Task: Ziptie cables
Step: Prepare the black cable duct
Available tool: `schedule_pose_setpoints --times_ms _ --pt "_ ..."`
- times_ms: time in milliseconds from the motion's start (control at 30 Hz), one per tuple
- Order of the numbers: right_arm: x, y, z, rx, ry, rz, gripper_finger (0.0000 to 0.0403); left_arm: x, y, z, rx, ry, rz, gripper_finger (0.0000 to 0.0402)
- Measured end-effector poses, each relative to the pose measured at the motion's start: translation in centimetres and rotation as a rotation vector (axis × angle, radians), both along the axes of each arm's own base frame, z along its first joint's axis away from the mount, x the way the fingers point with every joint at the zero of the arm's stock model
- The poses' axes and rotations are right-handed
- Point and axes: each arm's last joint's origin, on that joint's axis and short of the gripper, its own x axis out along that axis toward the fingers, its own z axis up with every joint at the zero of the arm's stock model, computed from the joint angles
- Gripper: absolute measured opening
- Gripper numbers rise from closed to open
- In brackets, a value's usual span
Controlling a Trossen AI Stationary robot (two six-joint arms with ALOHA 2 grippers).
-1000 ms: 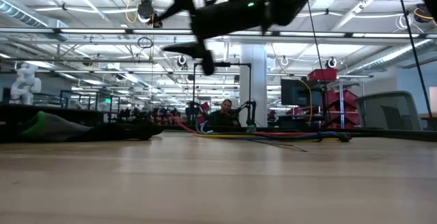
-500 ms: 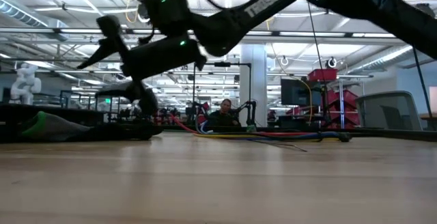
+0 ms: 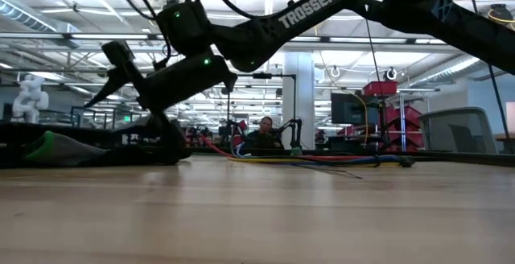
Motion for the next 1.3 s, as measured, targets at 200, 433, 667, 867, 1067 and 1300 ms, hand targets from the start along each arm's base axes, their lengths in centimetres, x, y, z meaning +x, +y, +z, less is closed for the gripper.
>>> schedule_pose_setpoints --times_ms 200,433,667,867,1067,1300 --pt "0.0 0.3 0.0 0.005 0.0 -0.021 0.0238 0.0 0.0 0.0 0.0 0.0 0.0 0.014" --pt "0.3 -0.7 -0.9 0.018 -0.048 -0.101 0.0238 0.0 0.0 0.0 0.0 0.0 0.0 0.014" --pt "0.5 -1.5 -1.8 0.063 -0.094 -0.154 0.0238 0.0 0.0 0.0 0.0 -0.002 0.0 0.014" --pt "1.2 -2.3 -2.3 0.122 -0.152 -0.199 0.0238 0.0 0.0 0.1 -0.002 -0.011 0.0 0.014" --pt "2.9 -2.8 -2.5 0.195 -0.204 -0.211 0.0238 0.0 0.0 0.1 -0.002 -0.01 -0.001 0.014" --pt "2.8 -2.9 -3.3 0.281 -0.221 -0.288 0.0191 0.0 0.0 0.1 -0.002 -0.01 -0.001 0.014"
